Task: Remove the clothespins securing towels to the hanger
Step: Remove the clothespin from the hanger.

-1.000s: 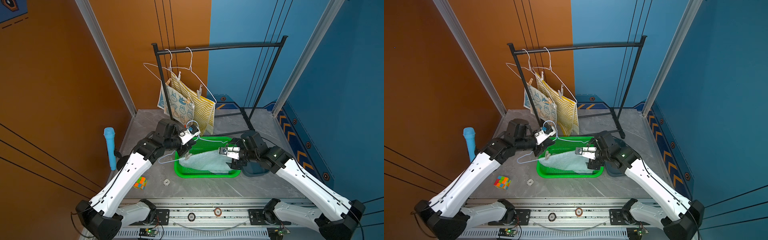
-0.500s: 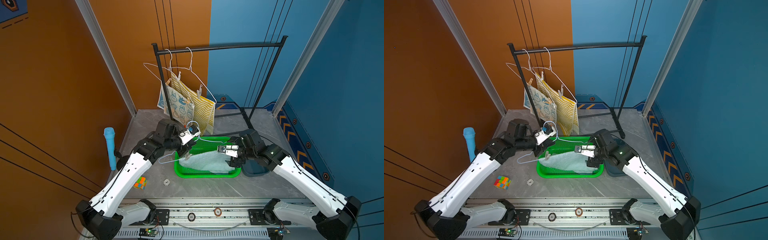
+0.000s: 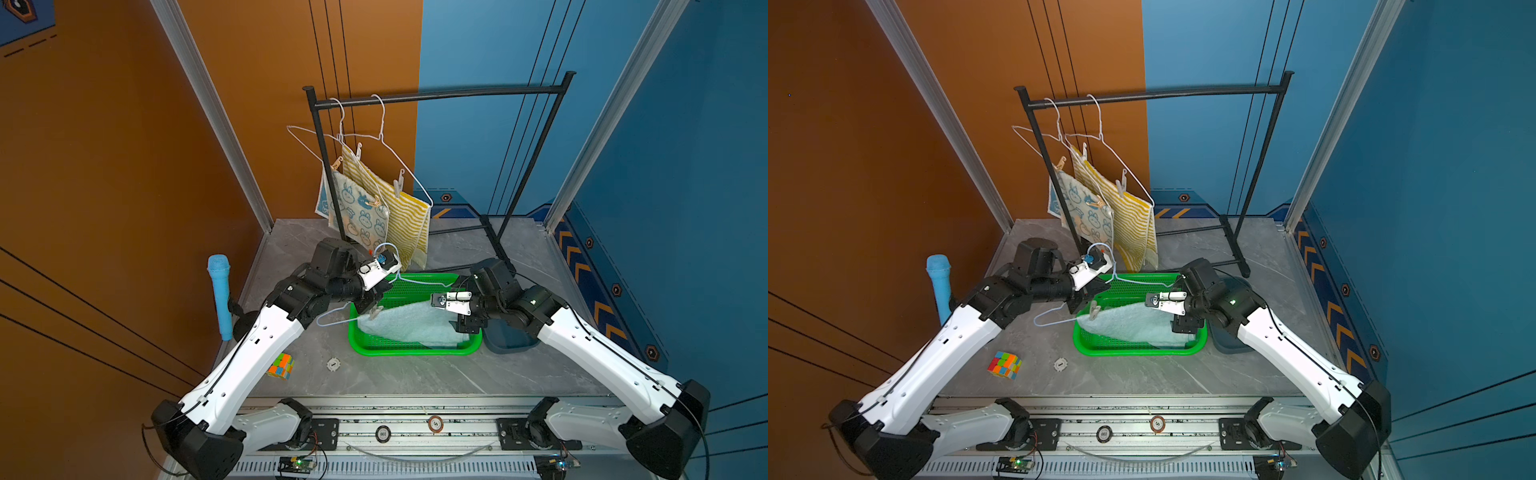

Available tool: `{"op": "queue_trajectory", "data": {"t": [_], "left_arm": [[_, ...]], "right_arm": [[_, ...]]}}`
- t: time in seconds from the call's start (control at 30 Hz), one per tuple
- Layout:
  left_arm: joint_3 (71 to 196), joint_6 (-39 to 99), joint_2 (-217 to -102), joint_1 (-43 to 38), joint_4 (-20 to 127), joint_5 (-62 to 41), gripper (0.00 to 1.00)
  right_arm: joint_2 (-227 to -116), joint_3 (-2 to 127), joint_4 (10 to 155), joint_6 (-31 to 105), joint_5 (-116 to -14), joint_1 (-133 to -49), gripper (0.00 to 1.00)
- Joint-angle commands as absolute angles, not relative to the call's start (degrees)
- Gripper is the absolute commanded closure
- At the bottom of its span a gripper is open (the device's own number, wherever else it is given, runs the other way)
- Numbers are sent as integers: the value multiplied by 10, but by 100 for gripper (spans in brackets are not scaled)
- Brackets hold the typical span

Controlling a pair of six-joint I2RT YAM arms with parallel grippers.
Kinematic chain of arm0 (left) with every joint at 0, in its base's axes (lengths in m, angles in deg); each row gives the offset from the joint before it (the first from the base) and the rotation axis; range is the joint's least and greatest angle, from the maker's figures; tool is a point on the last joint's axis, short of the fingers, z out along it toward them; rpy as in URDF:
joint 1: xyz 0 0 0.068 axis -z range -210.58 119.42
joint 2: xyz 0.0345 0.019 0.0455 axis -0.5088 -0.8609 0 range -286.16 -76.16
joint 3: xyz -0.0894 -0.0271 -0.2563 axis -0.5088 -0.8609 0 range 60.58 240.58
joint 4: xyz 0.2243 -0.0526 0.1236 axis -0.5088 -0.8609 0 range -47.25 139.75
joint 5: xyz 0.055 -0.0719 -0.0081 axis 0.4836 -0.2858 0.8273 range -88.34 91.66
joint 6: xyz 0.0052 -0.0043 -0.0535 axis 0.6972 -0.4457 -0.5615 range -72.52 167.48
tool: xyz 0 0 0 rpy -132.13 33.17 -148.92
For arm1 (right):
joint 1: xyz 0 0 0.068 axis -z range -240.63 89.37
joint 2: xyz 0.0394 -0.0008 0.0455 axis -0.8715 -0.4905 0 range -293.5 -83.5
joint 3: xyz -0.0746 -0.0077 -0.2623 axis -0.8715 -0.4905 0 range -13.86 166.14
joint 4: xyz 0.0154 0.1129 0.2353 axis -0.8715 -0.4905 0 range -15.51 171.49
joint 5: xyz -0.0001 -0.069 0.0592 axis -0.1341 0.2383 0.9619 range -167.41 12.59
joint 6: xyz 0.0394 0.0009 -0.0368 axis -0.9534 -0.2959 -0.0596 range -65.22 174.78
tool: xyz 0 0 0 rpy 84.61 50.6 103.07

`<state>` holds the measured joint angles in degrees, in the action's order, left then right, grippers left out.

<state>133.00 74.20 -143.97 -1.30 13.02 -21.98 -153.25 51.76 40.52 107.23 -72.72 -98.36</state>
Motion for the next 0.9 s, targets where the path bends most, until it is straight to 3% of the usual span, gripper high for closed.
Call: {"op": "queue_trajectory", "data": {"t": [0.0, 0.33, 0.87], "left_arm": [[1326, 749, -1423, -11, 135, -236, 100], [1325, 750, -1421, -12, 135, -234, 100], [1323, 750, -1419, -12, 135, -233, 100]], "right_arm": [[-1528, 536, 383, 1081, -740, -989, 12], [-1525, 545, 366, 1103, -788, -1018, 31], [-1526, 556, 359, 1135, -842, -1030, 55]]}}
